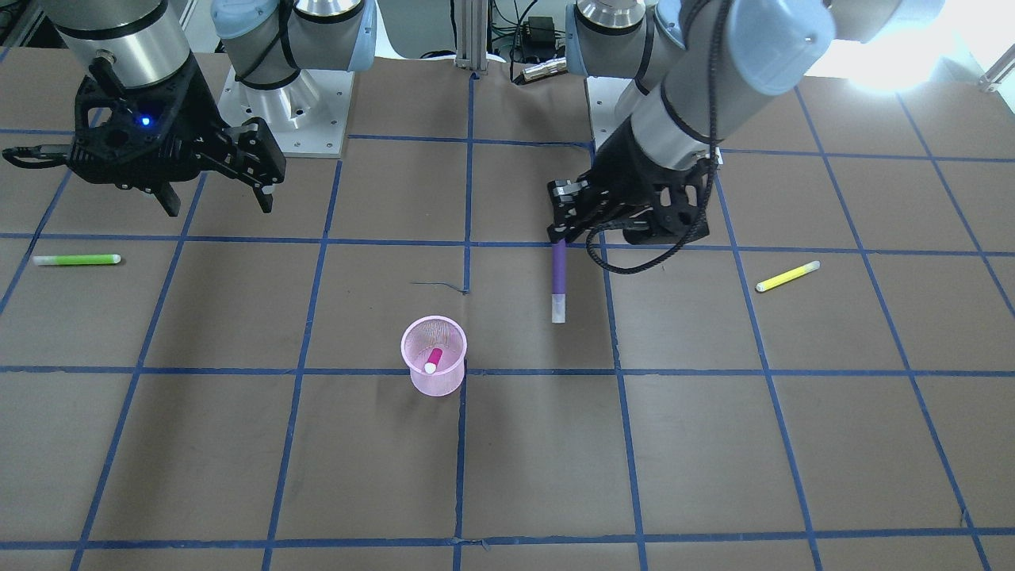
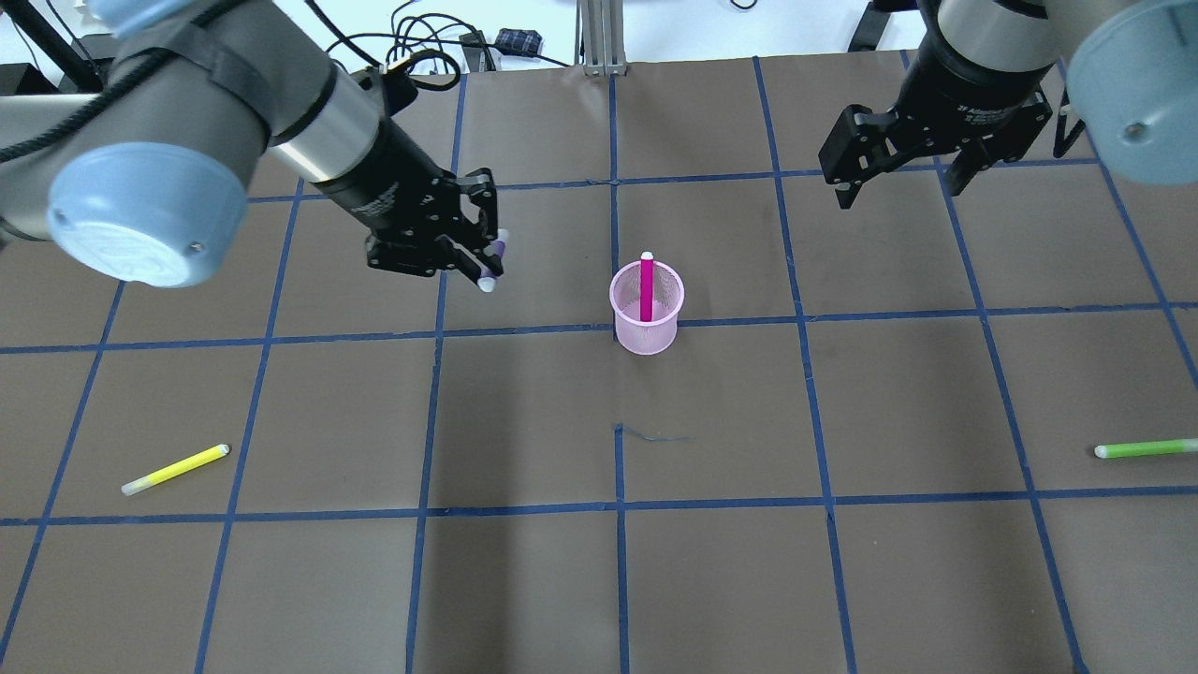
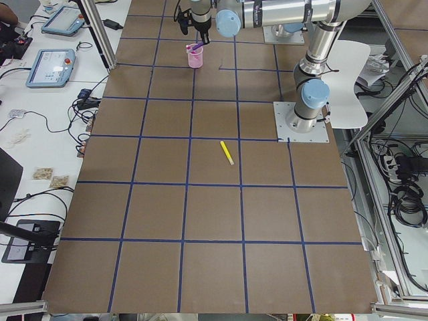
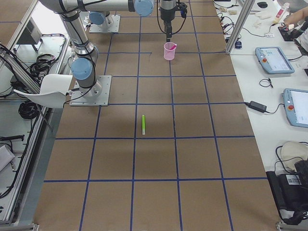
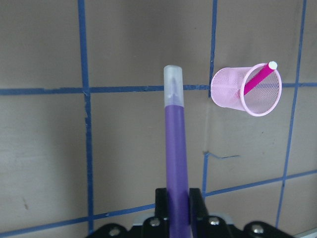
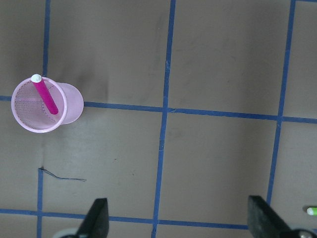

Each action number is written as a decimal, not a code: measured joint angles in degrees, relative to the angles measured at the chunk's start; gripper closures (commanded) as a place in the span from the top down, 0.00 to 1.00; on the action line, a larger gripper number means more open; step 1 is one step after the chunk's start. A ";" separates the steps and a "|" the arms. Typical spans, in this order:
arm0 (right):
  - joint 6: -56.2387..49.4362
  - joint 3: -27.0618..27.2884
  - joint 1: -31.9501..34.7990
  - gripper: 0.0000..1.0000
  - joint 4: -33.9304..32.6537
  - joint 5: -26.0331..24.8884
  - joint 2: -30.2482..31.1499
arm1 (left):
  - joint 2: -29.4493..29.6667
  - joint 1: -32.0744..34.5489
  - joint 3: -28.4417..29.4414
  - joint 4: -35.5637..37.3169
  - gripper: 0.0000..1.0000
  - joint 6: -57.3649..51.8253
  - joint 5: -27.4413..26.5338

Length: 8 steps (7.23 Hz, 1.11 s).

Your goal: Insert purple and pink pens into pink cup

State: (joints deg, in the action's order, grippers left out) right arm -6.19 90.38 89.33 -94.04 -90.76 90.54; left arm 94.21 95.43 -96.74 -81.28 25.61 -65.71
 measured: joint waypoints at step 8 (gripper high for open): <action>-1.42 0.23 0.04 1.00 -1.15 -0.65 -0.01 | 14.96 3.34 0.11 7.39 0.99 25.33 20.38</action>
State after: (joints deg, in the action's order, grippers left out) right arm -7.61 90.60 89.38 -95.20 -91.41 90.53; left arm 109.17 98.78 -96.63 -73.89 50.94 -45.32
